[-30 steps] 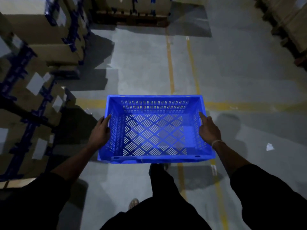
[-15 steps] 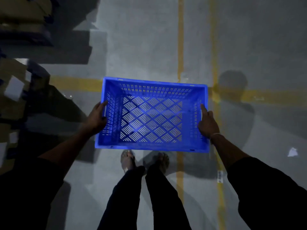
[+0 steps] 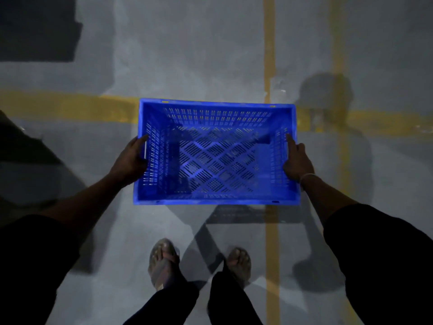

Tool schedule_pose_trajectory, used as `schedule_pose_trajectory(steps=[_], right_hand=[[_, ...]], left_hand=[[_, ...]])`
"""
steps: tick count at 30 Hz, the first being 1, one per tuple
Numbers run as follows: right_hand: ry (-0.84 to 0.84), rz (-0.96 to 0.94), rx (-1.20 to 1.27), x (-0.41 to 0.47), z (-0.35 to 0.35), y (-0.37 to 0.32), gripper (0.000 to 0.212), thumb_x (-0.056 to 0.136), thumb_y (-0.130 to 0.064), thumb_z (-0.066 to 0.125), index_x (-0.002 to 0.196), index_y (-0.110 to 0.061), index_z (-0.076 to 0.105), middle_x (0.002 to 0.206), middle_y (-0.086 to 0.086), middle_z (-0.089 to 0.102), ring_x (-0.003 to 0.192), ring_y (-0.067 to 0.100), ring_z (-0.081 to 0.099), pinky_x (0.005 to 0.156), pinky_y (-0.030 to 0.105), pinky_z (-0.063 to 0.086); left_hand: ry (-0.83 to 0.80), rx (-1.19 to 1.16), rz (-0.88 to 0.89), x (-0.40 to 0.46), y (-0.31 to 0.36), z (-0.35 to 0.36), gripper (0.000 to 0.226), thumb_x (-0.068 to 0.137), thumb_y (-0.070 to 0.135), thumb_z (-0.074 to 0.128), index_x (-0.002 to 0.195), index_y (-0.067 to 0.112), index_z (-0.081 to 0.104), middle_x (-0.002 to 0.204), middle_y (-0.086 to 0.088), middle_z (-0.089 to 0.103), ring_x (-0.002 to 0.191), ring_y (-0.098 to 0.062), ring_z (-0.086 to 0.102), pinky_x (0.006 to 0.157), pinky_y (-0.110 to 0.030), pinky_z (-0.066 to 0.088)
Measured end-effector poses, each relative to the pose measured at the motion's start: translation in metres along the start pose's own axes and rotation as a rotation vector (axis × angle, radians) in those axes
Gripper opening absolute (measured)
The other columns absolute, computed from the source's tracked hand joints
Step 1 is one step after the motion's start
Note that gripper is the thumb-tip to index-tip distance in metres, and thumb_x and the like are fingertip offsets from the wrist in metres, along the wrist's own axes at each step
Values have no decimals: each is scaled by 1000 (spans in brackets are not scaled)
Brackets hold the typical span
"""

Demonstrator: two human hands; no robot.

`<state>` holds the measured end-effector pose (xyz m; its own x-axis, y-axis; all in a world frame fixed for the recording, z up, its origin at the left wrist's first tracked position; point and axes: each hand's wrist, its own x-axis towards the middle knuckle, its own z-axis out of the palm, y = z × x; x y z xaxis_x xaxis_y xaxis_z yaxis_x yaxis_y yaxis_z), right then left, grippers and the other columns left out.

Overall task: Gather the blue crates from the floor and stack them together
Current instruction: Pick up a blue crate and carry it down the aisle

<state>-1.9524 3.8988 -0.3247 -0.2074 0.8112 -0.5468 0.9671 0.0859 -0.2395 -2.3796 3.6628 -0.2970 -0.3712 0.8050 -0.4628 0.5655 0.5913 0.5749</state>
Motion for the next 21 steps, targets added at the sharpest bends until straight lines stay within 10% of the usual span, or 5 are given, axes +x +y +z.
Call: schedule_pose_trajectory(steps=[13, 21], right_hand=[[-7, 23, 43, 45, 41, 9, 93, 89, -7, 54, 155, -44, 0, 157, 14, 16, 62, 31, 50, 61, 39, 44], [-141, 74, 105, 0, 2, -16, 84, 91, -13, 53, 158, -33, 5, 161, 13, 8, 114, 46, 55, 88, 43, 50]], left_hand=[[-39, -16, -24, 50, -40, 37, 87, 84, 2, 56, 158, 32, 25, 160, -12, 26, 126, -28, 53, 97, -53, 53], [-120, 58, -58, 15, 15, 18, 84, 92, 3, 62, 161, 13, 16, 164, -18, 16, 144, -36, 36, 100, -43, 48]])
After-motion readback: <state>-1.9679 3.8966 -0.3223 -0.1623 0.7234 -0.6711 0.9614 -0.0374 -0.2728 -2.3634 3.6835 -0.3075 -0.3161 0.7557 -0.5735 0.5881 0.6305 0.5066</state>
